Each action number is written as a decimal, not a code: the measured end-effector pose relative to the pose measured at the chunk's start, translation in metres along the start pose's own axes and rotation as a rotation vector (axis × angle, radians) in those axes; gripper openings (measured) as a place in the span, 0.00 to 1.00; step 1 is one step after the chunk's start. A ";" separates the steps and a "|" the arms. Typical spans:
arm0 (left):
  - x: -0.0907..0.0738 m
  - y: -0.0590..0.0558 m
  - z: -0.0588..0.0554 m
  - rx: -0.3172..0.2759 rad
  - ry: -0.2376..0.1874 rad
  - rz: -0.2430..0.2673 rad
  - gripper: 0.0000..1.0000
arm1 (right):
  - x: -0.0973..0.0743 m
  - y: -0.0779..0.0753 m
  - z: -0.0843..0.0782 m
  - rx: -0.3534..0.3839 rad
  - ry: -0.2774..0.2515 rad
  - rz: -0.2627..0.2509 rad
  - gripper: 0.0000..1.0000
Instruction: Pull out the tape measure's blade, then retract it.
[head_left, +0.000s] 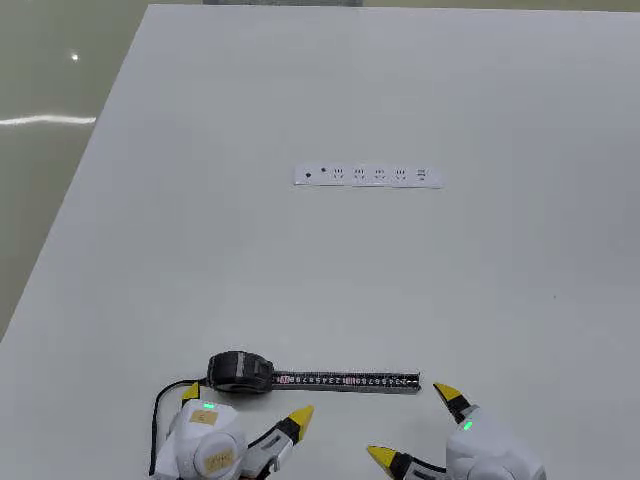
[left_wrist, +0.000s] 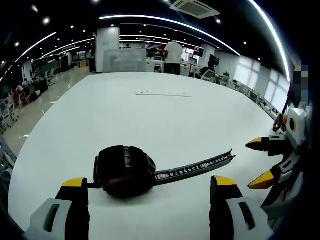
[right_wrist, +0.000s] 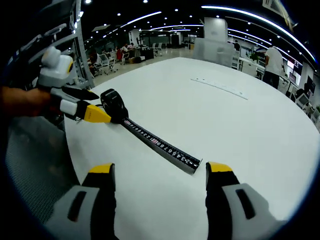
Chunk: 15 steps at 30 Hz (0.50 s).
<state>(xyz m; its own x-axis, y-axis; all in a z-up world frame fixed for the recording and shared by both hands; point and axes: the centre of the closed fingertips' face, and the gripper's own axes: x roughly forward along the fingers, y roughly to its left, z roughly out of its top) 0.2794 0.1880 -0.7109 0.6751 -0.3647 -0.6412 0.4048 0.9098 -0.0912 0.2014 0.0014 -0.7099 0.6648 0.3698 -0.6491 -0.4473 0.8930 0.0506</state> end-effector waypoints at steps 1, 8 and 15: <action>0.001 0.000 -0.001 -0.001 0.000 0.002 0.98 | 0.001 -0.001 -0.001 -0.002 0.003 0.004 0.67; 0.009 0.005 0.001 -0.012 0.002 0.020 0.96 | 0.005 -0.011 -0.005 -0.050 0.007 0.038 0.59; 0.016 0.013 0.004 -0.032 -0.001 0.045 0.94 | 0.010 -0.017 -0.010 -0.106 0.037 0.091 0.51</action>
<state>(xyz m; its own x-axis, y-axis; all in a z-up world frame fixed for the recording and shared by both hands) 0.2980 0.1933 -0.7194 0.6928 -0.3237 -0.6444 0.3544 0.9311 -0.0866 0.2092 -0.0126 -0.7248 0.5969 0.4368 -0.6730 -0.5670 0.8231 0.0313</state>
